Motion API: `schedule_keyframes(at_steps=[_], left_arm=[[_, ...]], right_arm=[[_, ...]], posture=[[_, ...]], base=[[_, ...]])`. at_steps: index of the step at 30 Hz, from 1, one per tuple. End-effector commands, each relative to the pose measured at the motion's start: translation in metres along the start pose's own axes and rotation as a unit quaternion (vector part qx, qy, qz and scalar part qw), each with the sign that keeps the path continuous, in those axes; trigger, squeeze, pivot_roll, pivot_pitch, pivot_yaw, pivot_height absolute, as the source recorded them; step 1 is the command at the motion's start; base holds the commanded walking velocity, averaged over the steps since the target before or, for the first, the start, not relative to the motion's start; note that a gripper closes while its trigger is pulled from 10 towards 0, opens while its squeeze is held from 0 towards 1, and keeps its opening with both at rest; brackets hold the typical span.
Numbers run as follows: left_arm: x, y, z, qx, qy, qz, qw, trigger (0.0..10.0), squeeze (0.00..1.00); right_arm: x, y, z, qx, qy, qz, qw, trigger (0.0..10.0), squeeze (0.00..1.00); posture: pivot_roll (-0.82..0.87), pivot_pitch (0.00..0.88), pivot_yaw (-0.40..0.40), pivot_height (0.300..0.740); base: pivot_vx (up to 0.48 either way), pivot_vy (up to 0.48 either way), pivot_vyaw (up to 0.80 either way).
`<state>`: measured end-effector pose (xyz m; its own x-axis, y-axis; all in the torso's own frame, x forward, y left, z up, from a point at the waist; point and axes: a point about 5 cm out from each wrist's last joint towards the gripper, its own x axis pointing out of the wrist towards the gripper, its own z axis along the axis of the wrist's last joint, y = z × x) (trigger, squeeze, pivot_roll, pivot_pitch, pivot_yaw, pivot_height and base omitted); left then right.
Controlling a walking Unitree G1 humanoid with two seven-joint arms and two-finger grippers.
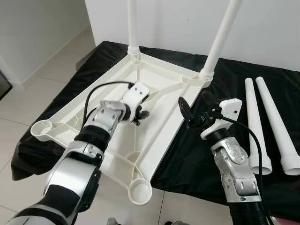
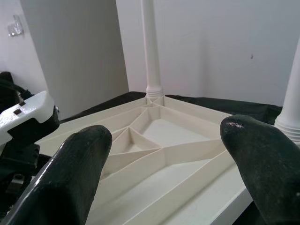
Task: Building children table
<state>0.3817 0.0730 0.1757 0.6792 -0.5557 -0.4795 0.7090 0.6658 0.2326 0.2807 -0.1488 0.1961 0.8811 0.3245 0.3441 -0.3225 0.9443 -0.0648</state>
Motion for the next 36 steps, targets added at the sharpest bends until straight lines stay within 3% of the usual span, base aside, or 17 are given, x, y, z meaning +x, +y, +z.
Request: schedule_keyframes(at_steps=[1, 9, 10, 11, 12, 14, 15, 16, 30, 36], left_arm=[[0.000, 0.004, -0.014, -0.004, 0.029, 0.051, 0.998, 10.0, 0.00], [0.003, 0.001, -0.021, 0.000, 0.041, 0.055, 0.998, 10.0, 0.00], [0.004, 0.000, -0.021, 0.001, 0.042, 0.055, 0.998, 9.3, 0.00], [0.004, 0.000, -0.021, 0.001, 0.042, 0.055, 0.998, 9.3, 0.00], [0.005, 0.000, -0.022, 0.009, 0.049, 0.062, 0.997, 8.4, 0.00], [0.006, 0.000, -0.023, 0.014, 0.054, 0.067, 0.996, 8.4, 0.00], [0.006, 0.001, -0.023, 0.019, 0.058, 0.070, 0.996, 0.5, 0.00], [0.007, 0.001, -0.023, 0.019, 0.059, 0.072, 0.996, 0.0, 0.00], [0.011, 0.002, -0.021, 0.014, 0.068, 0.076, 0.995, 0.0, 0.00], [0.015, 0.002, -0.015, -0.009, 0.060, 0.086, 0.994, 0.0, 0.00]], right_arm=[[-0.001, 0.001, 0.000, 0.001, 0.006, 0.009, 1.000, 10.0, 0.00], [-0.008, 0.000, -0.001, -0.006, 0.021, 0.030, 0.999, 10.0, 0.00], [-0.009, 0.000, -0.001, -0.006, 0.024, 0.034, 0.999, 10.0, 0.00], [-0.009, 0.000, -0.001, -0.006, 0.024, 0.034, 0.999, 10.0, 0.00], [-0.011, 0.000, -0.001, -0.005, 0.027, 0.039, 0.999, 10.0, 0.00], [-0.012, 0.001, 0.000, -0.005, 0.030, 0.043, 0.999, 10.0, 0.00], [-0.013, 0.001, 0.000, -0.004, 0.031, 0.047, 0.998, 10.0, 0.00], [-0.014, 0.002, 0.001, -0.004, 0.032, 0.049, 0.998, 10.0, 0.00], [-0.023, 0.011, 0.004, 0.012, 0.042, 0.077, 0.996, 10.0, 0.00], [-0.025, 0.012, 0.005, 0.015, 0.045, 0.079, 0.996, 10.0, 0.00]], posture=[[-0.08, 0.060, 0.022, 0.740], [-0.09, 0.068, 0.021, 0.740], [-0.09, 0.068, 0.021, 0.740], [-0.09, 0.068, 0.021, 0.740], [-0.09, 0.070, 0.022, 0.740], [-0.09, 0.071, 0.023, 0.740], [-0.10, 0.071, 0.024, 0.740], [-0.10, 0.071, 0.026, 0.740], [-0.11, 0.070, 0.036, 0.740], [-0.11, 0.073, 0.037, 0.740]], base=[[0.000, 0.000, 0.00], [0.000, 0.000, 0.00], [0.000, 0.000, 0.00], [0.000, 0.000, 0.00], [0.000, 0.000, 0.00], [0.000, 0.000, 0.00], [0.000, 0.000, 0.00], [0.000, 0.000, 0.00], [0.000, 0.000, 0.00], [0.000, 0.000, 0.00]])
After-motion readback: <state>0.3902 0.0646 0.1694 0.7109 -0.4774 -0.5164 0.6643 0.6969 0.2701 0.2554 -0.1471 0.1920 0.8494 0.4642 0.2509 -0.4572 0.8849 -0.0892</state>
